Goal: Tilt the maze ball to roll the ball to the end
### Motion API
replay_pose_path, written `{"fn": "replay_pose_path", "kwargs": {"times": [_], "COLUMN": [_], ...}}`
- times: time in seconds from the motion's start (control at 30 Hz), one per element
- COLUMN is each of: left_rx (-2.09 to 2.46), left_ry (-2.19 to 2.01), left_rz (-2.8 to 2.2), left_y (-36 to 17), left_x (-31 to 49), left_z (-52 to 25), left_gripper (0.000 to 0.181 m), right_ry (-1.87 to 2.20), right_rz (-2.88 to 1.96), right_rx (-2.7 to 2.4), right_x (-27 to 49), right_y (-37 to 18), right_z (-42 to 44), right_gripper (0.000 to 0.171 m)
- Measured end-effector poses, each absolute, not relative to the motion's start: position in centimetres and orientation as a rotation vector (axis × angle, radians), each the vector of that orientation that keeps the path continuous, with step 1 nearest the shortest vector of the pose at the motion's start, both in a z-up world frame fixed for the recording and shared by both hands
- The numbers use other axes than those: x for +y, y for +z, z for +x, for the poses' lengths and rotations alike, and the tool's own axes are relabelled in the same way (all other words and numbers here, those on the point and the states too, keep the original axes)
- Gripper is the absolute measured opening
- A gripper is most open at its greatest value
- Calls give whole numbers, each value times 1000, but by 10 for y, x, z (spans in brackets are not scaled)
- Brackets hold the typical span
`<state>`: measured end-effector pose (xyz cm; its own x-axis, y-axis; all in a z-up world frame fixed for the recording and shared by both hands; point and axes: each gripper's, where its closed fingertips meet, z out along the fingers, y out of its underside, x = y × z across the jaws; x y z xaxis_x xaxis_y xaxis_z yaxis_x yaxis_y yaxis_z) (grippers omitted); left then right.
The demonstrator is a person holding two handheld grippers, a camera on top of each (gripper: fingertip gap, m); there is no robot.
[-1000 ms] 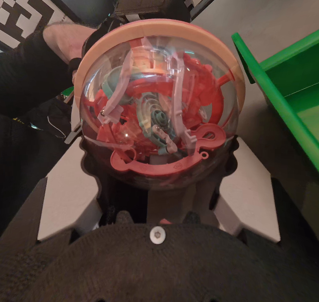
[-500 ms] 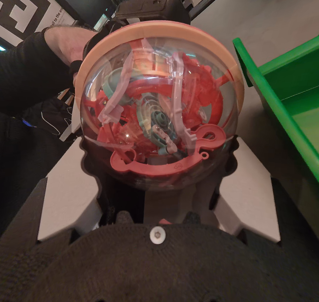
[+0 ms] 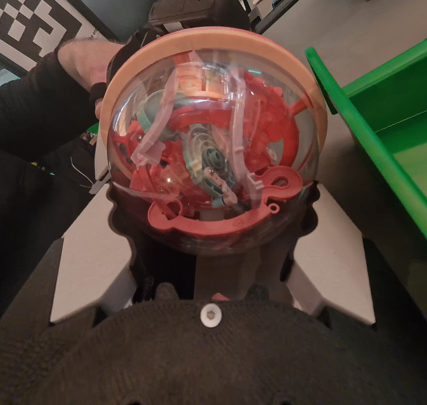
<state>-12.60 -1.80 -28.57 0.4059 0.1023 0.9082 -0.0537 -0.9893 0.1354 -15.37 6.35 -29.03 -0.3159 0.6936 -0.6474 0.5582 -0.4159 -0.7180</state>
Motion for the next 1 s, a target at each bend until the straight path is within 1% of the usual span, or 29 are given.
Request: {"fn": "replay_pose_path", "kwargs": {"times": [0.47,1.0], "left_rx": [81,28], "left_ry": [1581,1605], "left_rz": [2509,2508], "left_y": [-283,-288], "left_x": [-16,-19], "left_z": [-127,-123], "left_gripper": [106,106], "right_ry": [1915,1851], "right_rz": [-1764,-1730], "right_rx": [-1577,-1613], "right_x": [64,64], "right_y": [-291,-289], "right_z": [-154,-152], "right_gripper": [155,155]}}
